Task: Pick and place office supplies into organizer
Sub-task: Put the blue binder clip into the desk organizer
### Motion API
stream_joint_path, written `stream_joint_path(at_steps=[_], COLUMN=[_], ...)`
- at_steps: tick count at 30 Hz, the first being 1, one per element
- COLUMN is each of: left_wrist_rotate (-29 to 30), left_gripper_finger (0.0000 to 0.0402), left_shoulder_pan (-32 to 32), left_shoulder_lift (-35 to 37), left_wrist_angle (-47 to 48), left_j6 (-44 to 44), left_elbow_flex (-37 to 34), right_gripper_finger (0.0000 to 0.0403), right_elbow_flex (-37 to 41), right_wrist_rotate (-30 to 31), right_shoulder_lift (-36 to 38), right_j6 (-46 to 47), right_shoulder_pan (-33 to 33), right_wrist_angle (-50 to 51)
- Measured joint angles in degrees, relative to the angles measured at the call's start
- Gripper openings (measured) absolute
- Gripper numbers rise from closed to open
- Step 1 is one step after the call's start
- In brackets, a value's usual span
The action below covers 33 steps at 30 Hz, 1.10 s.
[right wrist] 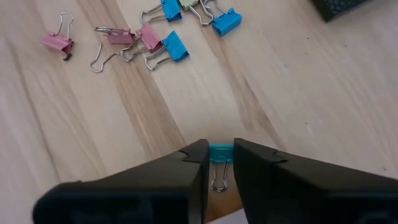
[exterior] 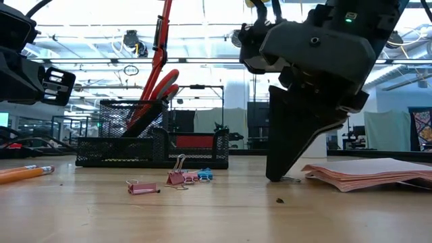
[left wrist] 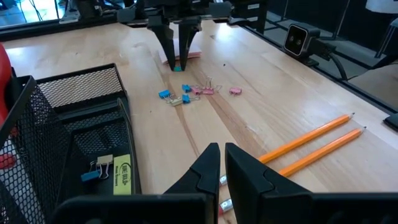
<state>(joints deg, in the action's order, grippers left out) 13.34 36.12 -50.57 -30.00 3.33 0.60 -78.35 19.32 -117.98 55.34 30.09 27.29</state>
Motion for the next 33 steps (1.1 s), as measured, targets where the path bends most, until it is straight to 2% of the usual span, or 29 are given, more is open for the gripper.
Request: stream_joint_path(at_steps=[8, 15, 25, 31, 33], left_wrist_rotate=[0.1, 0.2, 0.2, 0.2, 0.2], left_gripper_finger=[0.0031, 0.0031, 0.0031, 0.0031, 0.0031], left_shoulder_pan=[0.0, 0.0, 0.0, 0.0, 0.0], left_shoulder_lift=[0.0, 0.0, 0.0, 0.0, 0.0], left_wrist_angle=[0.0, -0.1, -0.2, -0.2, -0.2], left_j6=[0.2, 0.1, -0.2, -0.5, -0.7], left_elbow_flex=[0.0, 0.0, 0.0, 0.0, 0.0], right_gripper_finger=[0.006, 0.005, 0.0053, 0.0054, 0.0054], right_elbow_flex=[0.2, 0.2, 0.1, 0.1, 0.0], right_wrist_rotate=[0.1, 1.2, 1.8, 1.4, -0.5], right_shoulder_lift=[1.9, 4.3, 5.4, 4.9, 4.4], right_j6=[-0.9, -7.6, -27.7, -36.8, -38.1], right_shoulder_pan=[-0.1, -1.3, -7.0, -11.9, -13.5], right_wrist_angle=[-0.6, -7.4, -29.5, -36.9, -38.0])
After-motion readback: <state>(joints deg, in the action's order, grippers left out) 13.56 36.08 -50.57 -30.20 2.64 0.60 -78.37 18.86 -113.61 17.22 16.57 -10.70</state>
